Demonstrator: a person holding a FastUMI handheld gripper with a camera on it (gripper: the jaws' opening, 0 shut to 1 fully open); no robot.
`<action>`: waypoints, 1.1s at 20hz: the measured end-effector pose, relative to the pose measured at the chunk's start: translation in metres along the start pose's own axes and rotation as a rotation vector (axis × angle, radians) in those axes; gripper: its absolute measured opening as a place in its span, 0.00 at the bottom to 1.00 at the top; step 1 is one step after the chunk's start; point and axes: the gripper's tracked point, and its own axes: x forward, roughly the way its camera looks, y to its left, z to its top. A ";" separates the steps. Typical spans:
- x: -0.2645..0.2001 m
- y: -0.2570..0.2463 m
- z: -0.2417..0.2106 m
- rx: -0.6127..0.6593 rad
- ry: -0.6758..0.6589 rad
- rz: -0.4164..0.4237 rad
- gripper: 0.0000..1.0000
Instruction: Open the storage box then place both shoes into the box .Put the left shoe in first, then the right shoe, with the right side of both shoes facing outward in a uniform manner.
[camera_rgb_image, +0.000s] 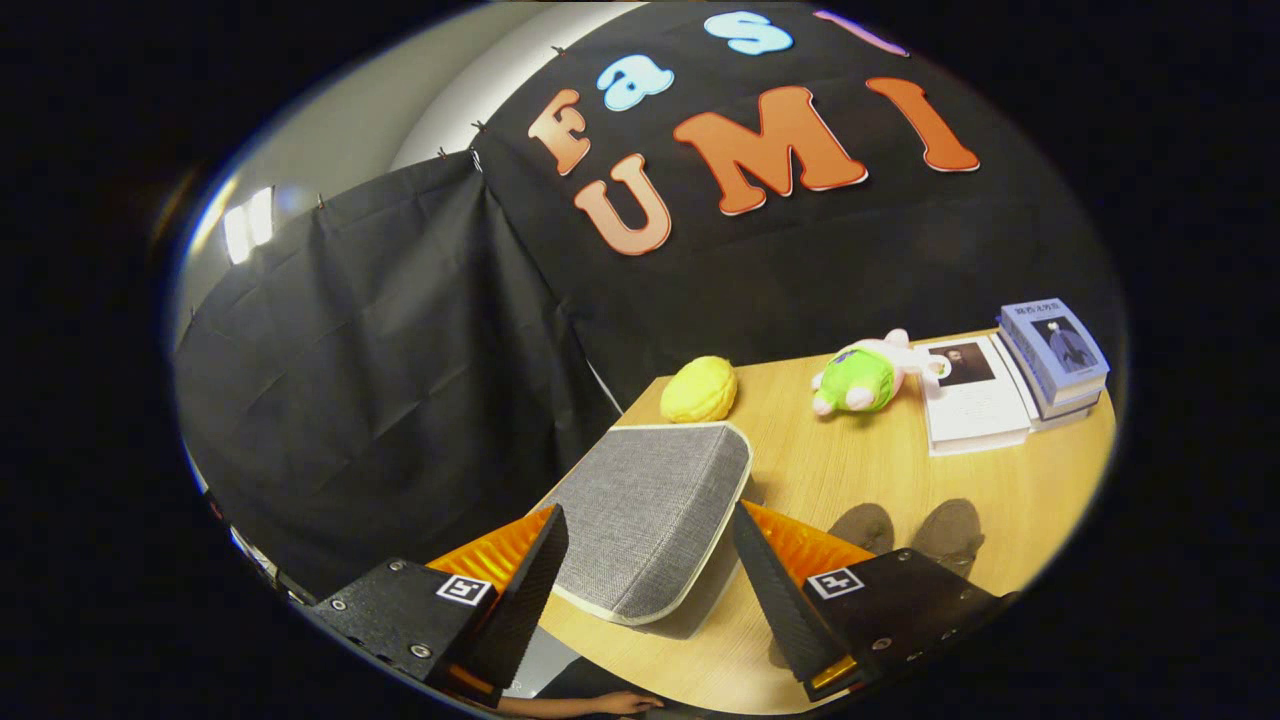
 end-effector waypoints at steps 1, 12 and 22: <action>0.007 -0.001 -0.006 0.011 0.019 0.004 0.99; 0.079 -0.029 -0.051 0.206 0.159 0.050 0.98; 0.118 -0.027 -0.064 0.475 0.147 0.260 0.94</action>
